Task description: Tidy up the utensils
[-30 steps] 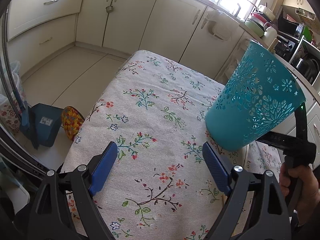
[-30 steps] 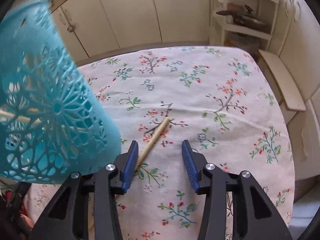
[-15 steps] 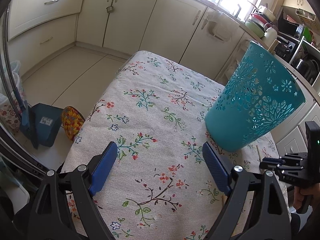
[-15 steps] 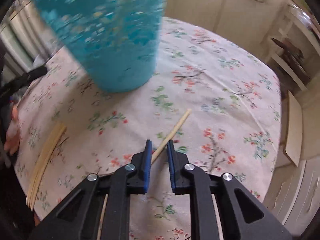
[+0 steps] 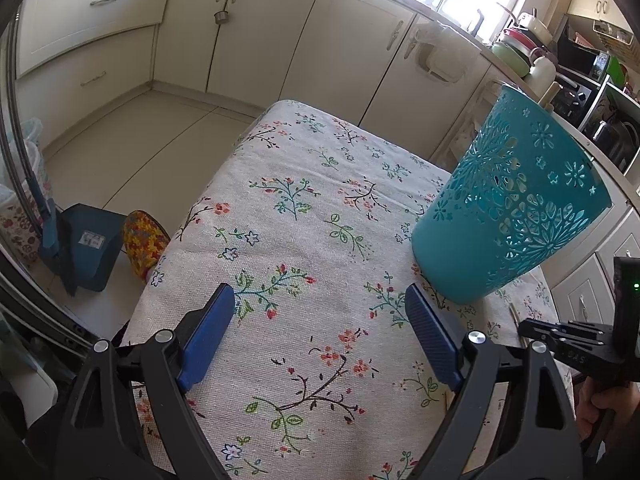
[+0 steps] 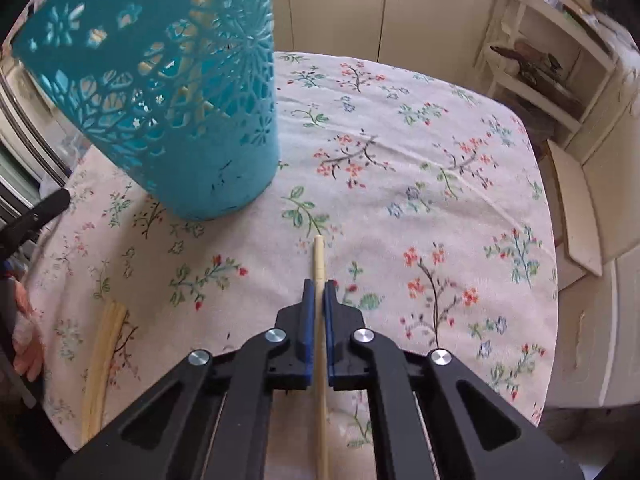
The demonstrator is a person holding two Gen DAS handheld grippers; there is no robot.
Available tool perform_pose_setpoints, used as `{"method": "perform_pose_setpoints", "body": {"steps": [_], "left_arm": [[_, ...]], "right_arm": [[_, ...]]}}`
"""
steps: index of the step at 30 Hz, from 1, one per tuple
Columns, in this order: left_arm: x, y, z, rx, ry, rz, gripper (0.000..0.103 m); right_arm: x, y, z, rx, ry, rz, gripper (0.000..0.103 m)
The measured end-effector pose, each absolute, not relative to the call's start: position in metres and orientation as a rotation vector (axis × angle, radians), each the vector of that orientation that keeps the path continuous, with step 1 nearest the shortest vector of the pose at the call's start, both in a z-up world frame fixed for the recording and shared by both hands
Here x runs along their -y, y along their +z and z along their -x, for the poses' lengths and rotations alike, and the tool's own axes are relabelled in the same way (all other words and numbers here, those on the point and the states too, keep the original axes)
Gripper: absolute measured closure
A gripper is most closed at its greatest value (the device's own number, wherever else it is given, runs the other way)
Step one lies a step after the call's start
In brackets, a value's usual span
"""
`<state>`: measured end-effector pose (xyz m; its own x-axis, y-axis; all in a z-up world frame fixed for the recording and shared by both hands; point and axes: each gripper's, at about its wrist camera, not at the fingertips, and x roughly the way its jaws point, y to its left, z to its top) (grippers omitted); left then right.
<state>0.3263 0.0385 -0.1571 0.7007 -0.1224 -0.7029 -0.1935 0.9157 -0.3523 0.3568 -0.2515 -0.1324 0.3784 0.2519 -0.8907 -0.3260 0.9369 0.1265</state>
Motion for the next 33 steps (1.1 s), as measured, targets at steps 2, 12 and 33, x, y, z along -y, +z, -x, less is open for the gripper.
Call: {"method": "perform_pose_setpoints", "body": {"steps": [2,12,33], "left_arm": [[-0.039,-0.157,-0.326,-0.800,0.041,0.424,0.020],[-0.035,-0.158,-0.327,-0.809,0.047,0.407,0.020],[-0.039,-0.157,-0.325,-0.796,0.047,0.424,0.019]], "right_arm": [[0.266,-0.109,-0.349,-1.080,0.415,-0.054,0.098],[0.250,0.062,-0.332,-0.541,0.606,-0.327,0.098],[0.219,0.008,-0.322,-0.423,0.389,-0.234,0.076]]}}
